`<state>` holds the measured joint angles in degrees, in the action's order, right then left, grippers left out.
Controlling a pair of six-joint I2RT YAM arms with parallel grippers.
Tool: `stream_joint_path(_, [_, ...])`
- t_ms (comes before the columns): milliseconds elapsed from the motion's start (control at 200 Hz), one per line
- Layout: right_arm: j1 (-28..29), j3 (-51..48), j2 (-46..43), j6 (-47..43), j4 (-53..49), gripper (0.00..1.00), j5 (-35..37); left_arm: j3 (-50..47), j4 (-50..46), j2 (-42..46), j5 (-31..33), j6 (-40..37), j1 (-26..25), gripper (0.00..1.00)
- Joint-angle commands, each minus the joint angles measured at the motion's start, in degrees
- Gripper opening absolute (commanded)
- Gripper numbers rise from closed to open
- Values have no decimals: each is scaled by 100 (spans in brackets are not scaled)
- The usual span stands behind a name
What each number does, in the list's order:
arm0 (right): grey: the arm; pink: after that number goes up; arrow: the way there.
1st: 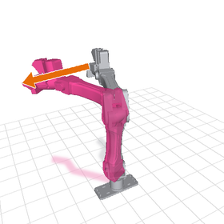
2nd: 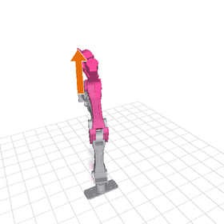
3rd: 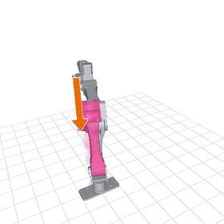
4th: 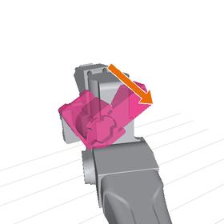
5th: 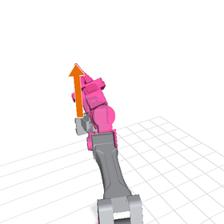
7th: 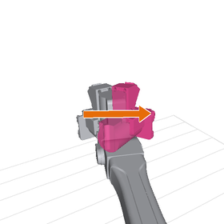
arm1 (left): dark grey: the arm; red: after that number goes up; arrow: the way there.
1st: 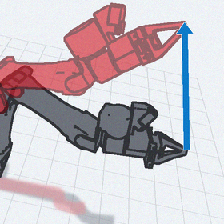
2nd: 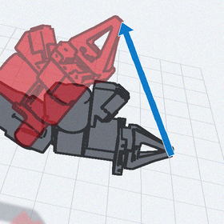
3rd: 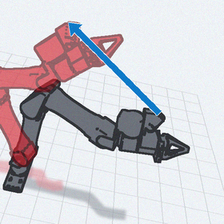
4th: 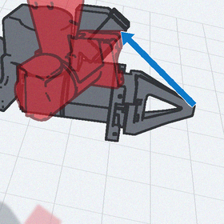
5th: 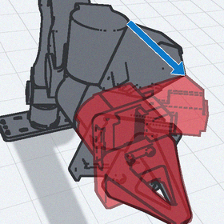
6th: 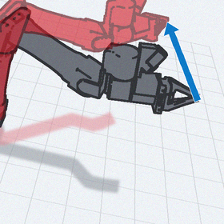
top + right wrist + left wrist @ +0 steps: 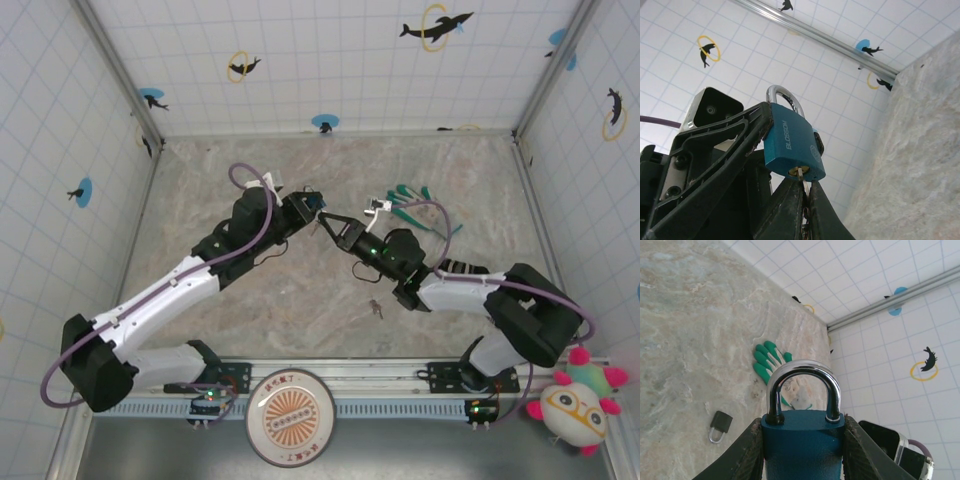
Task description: Unlock with the key
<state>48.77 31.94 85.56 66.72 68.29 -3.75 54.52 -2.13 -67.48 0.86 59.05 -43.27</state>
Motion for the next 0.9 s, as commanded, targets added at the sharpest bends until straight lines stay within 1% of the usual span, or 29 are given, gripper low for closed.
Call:
stream_joint_path(0, [-192, -29, 187, 309, 518, 0, 303, -97, 35, 189, -968, -42, -314, 0])
stream_joint_path(240, [-197, 117, 314, 421, 662, 0, -50, -99, 125, 219, -1035, -95, -305, 0])
stream_joint_path(335, [-199, 137, 339, 435, 619, 0, -56, -68, 75, 218, -1001, -95, -296, 0])
stream_joint_path(450, [-194, 104, 246, 289, 326, 0, 20, -40, -82, 217, -917, -52, -270, 0])
stream_joint_path(575, [-175, 111, -33, -144, -465, 0, 139, -10, -299, 201, -825, 56, -218, 0])
stream_joint_path(631, [-119, 152, -241, -487, -1076, 0, 271, -14, -355, 167, -825, 84, -201, 0])
stream_joint_path(766, [106, 344, -704, -1424, -2496, 1, 777, 7, -500, 74, -833, 190, -175, 0])
stream_joint_path(896, [326, 498, -968, -2109, -3396, 3, 1296, -3, -603, -12, -830, 295, -149, 0])
